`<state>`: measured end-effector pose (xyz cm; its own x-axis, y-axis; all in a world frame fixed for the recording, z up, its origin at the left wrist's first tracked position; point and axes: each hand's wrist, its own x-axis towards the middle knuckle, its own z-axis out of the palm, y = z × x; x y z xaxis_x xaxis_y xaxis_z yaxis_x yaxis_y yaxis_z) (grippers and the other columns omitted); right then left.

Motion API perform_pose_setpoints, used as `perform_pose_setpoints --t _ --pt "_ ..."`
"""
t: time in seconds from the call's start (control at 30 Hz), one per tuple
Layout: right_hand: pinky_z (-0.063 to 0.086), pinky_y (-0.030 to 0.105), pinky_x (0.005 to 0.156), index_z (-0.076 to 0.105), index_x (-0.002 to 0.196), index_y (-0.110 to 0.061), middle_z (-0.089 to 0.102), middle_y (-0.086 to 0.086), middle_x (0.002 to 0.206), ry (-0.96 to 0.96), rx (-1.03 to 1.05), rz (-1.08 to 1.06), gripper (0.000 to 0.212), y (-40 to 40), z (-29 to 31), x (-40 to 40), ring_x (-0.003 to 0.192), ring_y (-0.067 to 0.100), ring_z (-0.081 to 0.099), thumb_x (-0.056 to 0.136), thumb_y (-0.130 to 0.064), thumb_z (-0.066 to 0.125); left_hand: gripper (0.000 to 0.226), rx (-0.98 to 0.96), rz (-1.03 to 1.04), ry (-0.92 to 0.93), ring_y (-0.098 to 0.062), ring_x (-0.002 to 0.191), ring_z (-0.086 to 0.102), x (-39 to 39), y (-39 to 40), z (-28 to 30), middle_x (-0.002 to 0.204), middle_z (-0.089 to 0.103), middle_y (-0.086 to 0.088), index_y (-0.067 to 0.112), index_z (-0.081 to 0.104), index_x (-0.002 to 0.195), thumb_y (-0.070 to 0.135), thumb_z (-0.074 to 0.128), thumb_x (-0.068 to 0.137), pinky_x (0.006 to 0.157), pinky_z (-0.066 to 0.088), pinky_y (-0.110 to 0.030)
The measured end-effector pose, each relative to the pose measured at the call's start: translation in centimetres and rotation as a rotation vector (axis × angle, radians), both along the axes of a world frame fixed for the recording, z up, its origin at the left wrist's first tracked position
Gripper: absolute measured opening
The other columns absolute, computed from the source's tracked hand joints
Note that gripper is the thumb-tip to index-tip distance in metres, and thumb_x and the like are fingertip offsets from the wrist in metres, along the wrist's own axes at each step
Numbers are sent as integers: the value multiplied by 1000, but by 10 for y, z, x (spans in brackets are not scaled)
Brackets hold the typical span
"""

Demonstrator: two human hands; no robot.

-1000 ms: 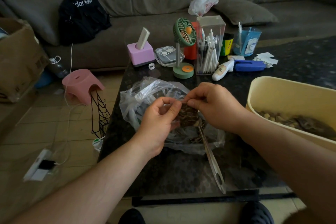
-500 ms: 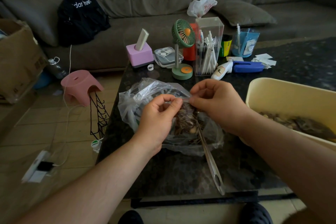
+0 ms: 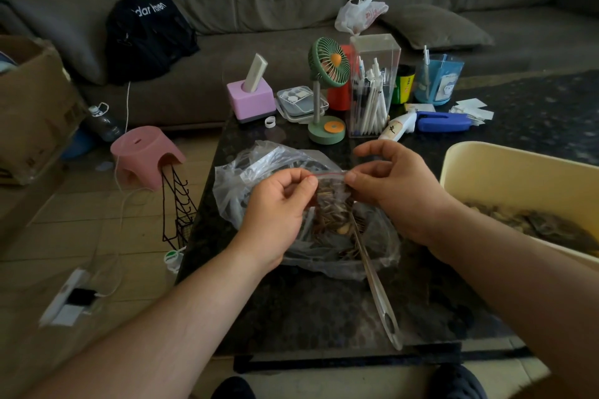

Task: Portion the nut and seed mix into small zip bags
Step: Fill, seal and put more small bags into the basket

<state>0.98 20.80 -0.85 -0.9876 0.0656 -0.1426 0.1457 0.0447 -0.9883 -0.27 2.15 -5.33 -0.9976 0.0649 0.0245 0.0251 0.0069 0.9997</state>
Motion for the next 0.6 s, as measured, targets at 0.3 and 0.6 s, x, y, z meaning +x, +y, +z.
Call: perform_pose_setpoints --t 0.3,0.6 --pt "64 41 89 56 133 -27 79 -1 96 62 197 117 49 3 -1 3 91 15 77 91 -12 77 13 -22 44 -1 -15 92 77 -2 -1 -4 95 80 -2 15 74 106 17 61 107 79 62 -27" --pt "64 40 78 61 120 -28 76 0 89 219 388 36 33 1 -2 2 82 19 75 95 -13 74 13 11 -7 -42 -13 97 77 0 2 -1 100 81 -1 16 75 111 20 65 105 86 63 -29"
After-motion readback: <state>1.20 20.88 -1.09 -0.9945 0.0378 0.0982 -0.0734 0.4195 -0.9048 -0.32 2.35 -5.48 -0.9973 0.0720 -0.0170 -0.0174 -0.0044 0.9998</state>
